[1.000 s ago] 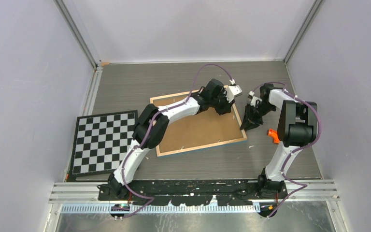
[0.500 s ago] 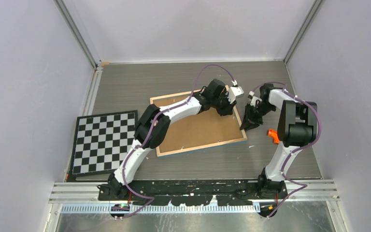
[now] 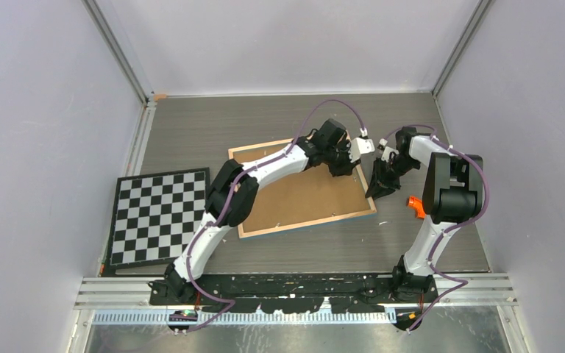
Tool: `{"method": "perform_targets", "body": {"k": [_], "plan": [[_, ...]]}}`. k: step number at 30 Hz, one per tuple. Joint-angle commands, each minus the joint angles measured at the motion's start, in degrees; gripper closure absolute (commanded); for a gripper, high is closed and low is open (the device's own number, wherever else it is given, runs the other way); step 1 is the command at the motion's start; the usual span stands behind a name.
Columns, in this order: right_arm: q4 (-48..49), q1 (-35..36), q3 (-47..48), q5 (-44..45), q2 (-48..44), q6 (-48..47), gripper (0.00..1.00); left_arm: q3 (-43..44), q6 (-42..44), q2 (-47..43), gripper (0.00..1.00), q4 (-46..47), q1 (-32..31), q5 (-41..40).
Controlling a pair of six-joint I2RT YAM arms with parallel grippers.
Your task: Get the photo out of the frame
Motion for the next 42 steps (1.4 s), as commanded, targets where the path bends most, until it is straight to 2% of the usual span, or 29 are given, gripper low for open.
{"method": "perform_targets", "body": {"k": [1, 5, 9, 15, 17, 20, 24, 29, 33, 35, 42], "plan": [[3.1, 1.2, -1.6, 5.6, 3.4, 0.3, 0.99, 3.0, 7.8, -0.6, 1.00, -8.7, -0.1, 0.5], [3.1, 1.2, -1.6, 5.7, 3.1, 0.3, 0.99, 3.2, 8.9, -1.3, 1.00, -10.6, 0.1, 0.8], [3.4, 1.5, -1.2, 6.1, 2.4, 0.3, 0.97, 3.5, 4.8, -2.2, 1.00, -10.5, 1.0, 3.5], [5.5, 3.9, -0.6, 7.7, -1.0, 0.5, 0.71, 2.8, -6.7, -5.4, 1.00, -6.6, 5.4, 7.4], [6.1, 5.4, -0.4, 9.0, -1.5, 0.4, 0.66, 1.0, -9.7, -7.5, 1.00, -5.0, 7.2, 8.3], [6.6, 9.6, 0.1, 11.5, -0.9, 0.3, 0.65, -2.7, -13.1, -11.4, 1.00, -3.2, 9.6, 9.3], [7.0, 12.0, 1.2, 17.1, 1.3, -0.7, 0.67, -7.4, -17.2, -16.0, 1.00, -2.3, 13.0, 10.9], [7.1, 12.2, 3.9, 21.1, 4.2, -6.2, 0.80, -14.2, -18.6, -22.5, 1.00, -1.8, 16.2, 11.3], [8.4, 12.2, 6.5, 22.6, 5.9, -19.6, 0.95, -19.4, -19.4, -27.2, 1.00, -1.5, 18.7, 11.0], [7.4, 11.7, 8.8, 20.6, 7.1, -26.9, 0.99, -21.3, -20.3, -28.8, 1.00, -1.6, 20.1, 11.0], [1.3, 7.1, 22.0, 14.7, 14.6, -47.9, 0.99, -26.2, -20.7, -33.8, 1.00, -3.5, 23.7, 10.1]]}}
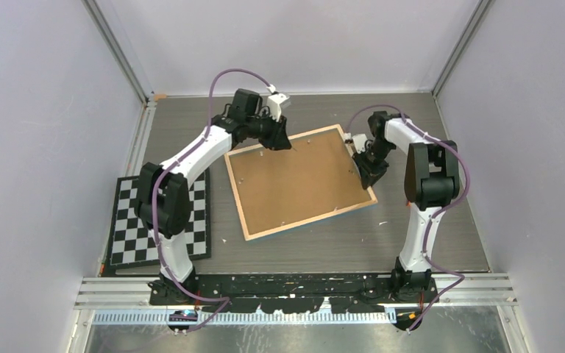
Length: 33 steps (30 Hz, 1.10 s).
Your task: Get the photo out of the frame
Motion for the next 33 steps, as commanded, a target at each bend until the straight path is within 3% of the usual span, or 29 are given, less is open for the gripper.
{"method": "perform_targets", "body": {"k": [1, 7, 11, 13, 20, 25, 27, 29, 33], "plan": [[9.2, -3.9, 11.0, 2.6, 7.6, -22.7, 0.99, -2.3, -0.9, -5.8, 1.00, -0.1, 1.9, 0.1], [7.2, -4.1, 29.4, -1.5, 14.8, -21.2, 0.95, -6.1, -0.8, -9.6, 1.00, -0.8, 3.1, -1.4], [11.0, -2.0, 35.9, -3.0, 15.8, -12.0, 0.64, -7.6, -1.1, -11.1, 1.00, -1.1, 3.9, -1.6], [13.6, -0.9, 36.5, -2.5, 14.2, -6.3, 0.56, -7.9, -1.1, -11.6, 1.00, -1.0, 4.2, -1.7], [21.6, -0.7, 31.8, -0.6, 2.2, 12.9, 0.30, -8.3, -4.1, -12.5, 1.00, 0.3, 5.1, -2.0], [28.7, -0.7, 19.7, 2.2, -10.7, 25.2, 0.18, -8.4, -3.2, -13.7, 1.00, 0.7, 5.3, -2.6], [30.7, -0.8, 13.1, 6.4, -15.6, 32.7, 0.03, -8.6, -2.5, -14.4, 1.00, 0.4, 5.6, -2.7], [27.8, -0.8, 9.2, 7.5, -18.4, 35.9, 0.01, -8.8, -2.0, -14.8, 1.00, 0.2, 5.8, -2.7], [17.5, -1.8, 5.8, -2.0, -19.6, 41.9, 0.00, -9.5, -2.6, -15.7, 1.00, 0.2, 6.4, -3.4]]}}
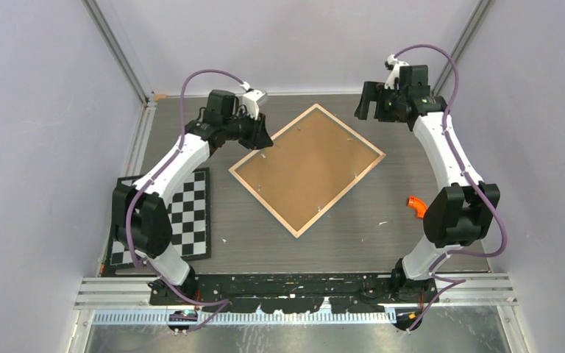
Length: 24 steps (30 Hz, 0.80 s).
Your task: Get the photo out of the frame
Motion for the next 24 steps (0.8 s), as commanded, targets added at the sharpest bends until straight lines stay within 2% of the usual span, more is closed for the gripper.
{"method": "perform_targets", "body": {"k": [1, 5, 8, 16, 24], "plan": [[-8.0, -0.6, -6.2, -5.4, 0.1, 13.8, 0.00, -1.4, -0.6, -3.9, 1.00, 1.6, 1.0, -1.2], [-2.5, -0.5, -20.8, -5.1, -5.3, 21.3, 0.03, -3.3, -2.0, -5.0, 1.00, 2.2, 1.1, -2.1], [-0.1, 0.2, -26.9, -3.8, -6.1, 25.3, 0.06, -3.9, -2.4, -5.6, 1.00, 2.0, 1.1, -2.7], [0.9, 3.2, -28.6, -2.0, 0.5, 27.5, 0.15, -6.1, -2.1, -8.5, 1.00, 1.8, 1.1, -5.1], [0.8, 5.5, -28.0, 2.6, 5.7, 29.4, 0.29, -7.2, -1.6, -9.9, 1.00, 1.3, 1.1, -5.6]]}}
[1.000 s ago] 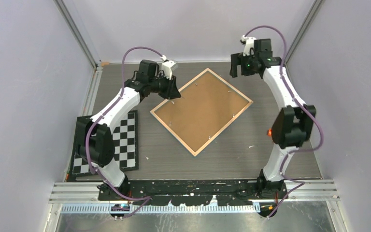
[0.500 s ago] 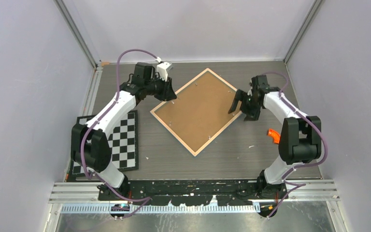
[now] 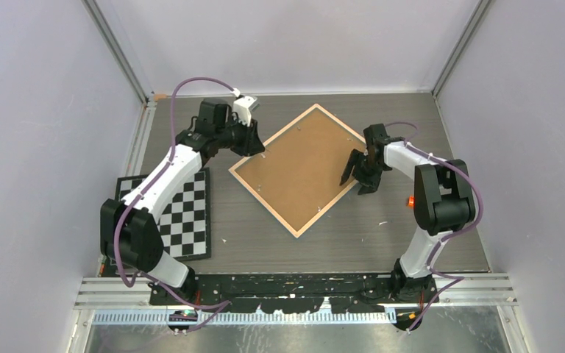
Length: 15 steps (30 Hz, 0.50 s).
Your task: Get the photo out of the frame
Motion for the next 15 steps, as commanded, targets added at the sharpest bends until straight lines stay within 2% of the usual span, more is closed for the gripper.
{"method": "perform_targets", "body": {"k": [1, 3, 5, 8, 15], "plan": [[1.0, 1.3, 1.2, 3.8, 1.0, 2.4, 0.31, -0.2, 0.1, -2.5, 1.00, 1.3, 0.3, -0.4], [1.4, 1.9, 0.7, 3.9, 1.4, 2.5, 0.38, -0.3, 0.1, -2.5, 1.00, 1.4, 0.4, -0.6], [1.0, 3.3, 0.9, 4.8, 2.2, 1.1, 0.51, -0.4, 0.2, -2.6, 1.00, 1.5, 0.4, -0.5], [0.3, 5.3, 1.0, 7.4, 2.7, -2.5, 0.63, -0.6, 0.6, -2.8, 1.00, 1.5, 0.4, -0.5], [-3.0, 5.5, -1.0, 6.5, 2.3, -12.2, 0.87, -1.3, 1.3, -3.6, 1.00, 1.0, 0.4, -0.2]]}}
